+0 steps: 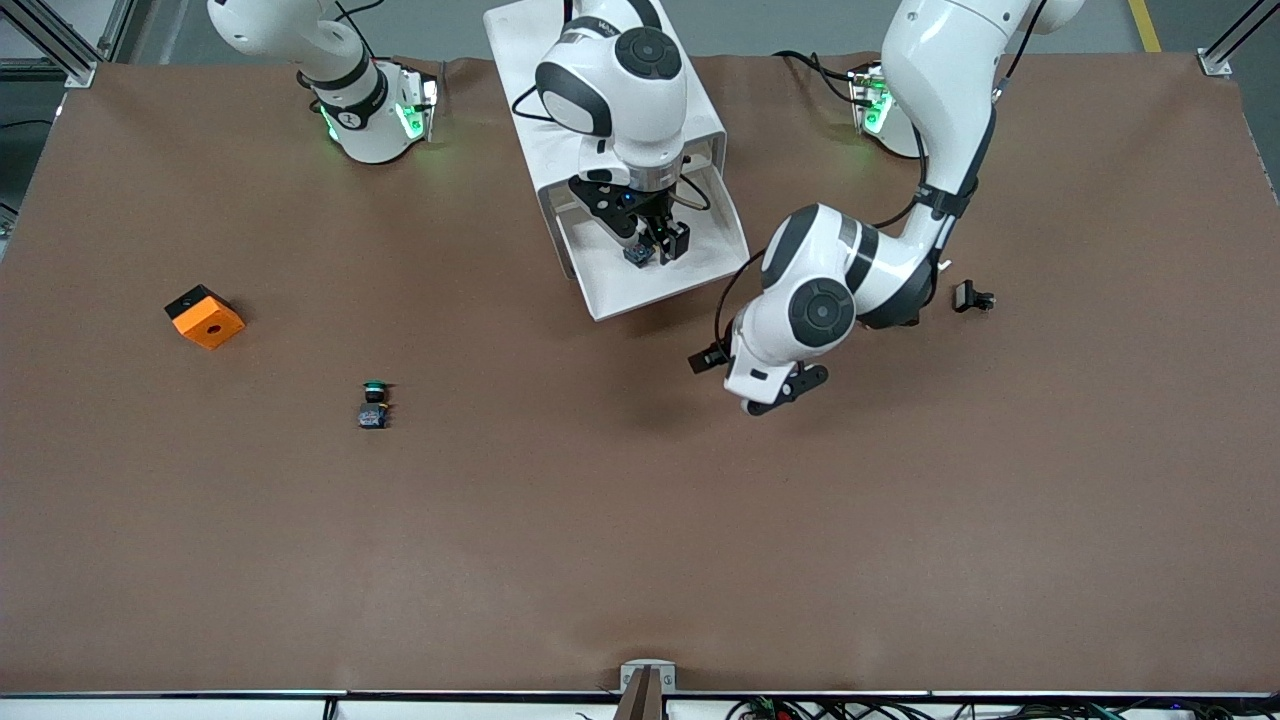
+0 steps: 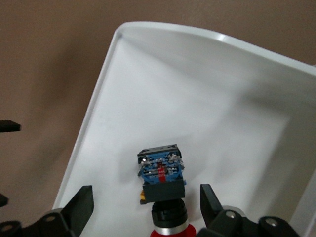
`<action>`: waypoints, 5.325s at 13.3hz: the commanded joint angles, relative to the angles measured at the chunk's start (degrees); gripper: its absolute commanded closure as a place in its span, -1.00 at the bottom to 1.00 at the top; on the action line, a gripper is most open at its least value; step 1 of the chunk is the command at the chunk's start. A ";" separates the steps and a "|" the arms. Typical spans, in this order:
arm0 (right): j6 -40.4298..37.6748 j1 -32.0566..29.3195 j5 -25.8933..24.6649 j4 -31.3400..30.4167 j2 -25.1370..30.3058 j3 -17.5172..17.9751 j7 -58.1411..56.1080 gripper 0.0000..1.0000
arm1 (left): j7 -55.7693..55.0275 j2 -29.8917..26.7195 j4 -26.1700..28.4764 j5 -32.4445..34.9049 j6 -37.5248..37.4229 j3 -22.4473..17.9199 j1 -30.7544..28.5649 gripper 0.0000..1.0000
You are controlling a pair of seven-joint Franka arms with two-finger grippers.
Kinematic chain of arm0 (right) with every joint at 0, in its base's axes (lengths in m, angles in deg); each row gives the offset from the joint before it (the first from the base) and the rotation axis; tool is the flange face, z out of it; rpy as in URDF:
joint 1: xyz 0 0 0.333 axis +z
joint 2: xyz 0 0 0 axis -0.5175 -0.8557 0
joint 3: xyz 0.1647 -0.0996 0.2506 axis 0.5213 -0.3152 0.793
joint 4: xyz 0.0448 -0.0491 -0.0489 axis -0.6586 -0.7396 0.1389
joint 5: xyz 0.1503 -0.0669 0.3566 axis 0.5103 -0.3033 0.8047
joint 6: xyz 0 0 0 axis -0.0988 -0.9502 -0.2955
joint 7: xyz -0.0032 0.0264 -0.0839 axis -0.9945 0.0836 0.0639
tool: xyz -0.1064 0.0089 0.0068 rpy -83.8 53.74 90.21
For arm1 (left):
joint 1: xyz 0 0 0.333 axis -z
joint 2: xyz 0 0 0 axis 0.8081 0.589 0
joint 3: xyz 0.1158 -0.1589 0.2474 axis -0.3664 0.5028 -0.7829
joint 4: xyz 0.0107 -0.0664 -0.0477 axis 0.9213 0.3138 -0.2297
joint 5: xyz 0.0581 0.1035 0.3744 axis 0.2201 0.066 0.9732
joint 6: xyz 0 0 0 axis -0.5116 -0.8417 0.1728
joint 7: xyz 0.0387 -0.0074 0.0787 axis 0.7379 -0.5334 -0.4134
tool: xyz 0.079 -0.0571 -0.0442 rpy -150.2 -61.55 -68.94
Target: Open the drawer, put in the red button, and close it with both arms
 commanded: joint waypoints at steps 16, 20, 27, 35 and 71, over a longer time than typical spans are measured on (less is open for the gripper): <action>-27.31 -28.65 2.14 15.15 5.83 -0.35 -62.87 -1.00 | -5.60 -4.32 6.95 -3.86 1.39 15.92 -0.38 -1.00; -29.52 -36.74 2.05 15.24 7.15 -0.44 -78.09 -1.00 | -10.78 -4.32 7.04 -3.86 1.30 19.52 -0.29 -1.00; -32.25 -54.13 1.88 15.24 8.91 -0.53 -107.10 -1.00 | -12.99 -4.49 6.60 -3.07 1.22 20.41 -0.82 -1.00; -38.39 -57.50 -0.77 21.83 8.73 -0.44 -111.09 -1.00 | -13.00 -7.39 -3.75 8.94 -7.72 19.00 -19.25 -1.00; -37.43 -60.31 4.07 4.60 30.00 -0.97 -109.32 -1.00 | 44.66 -42.99 -0.52 17.32 -29.28 1.78 -30.61 -1.00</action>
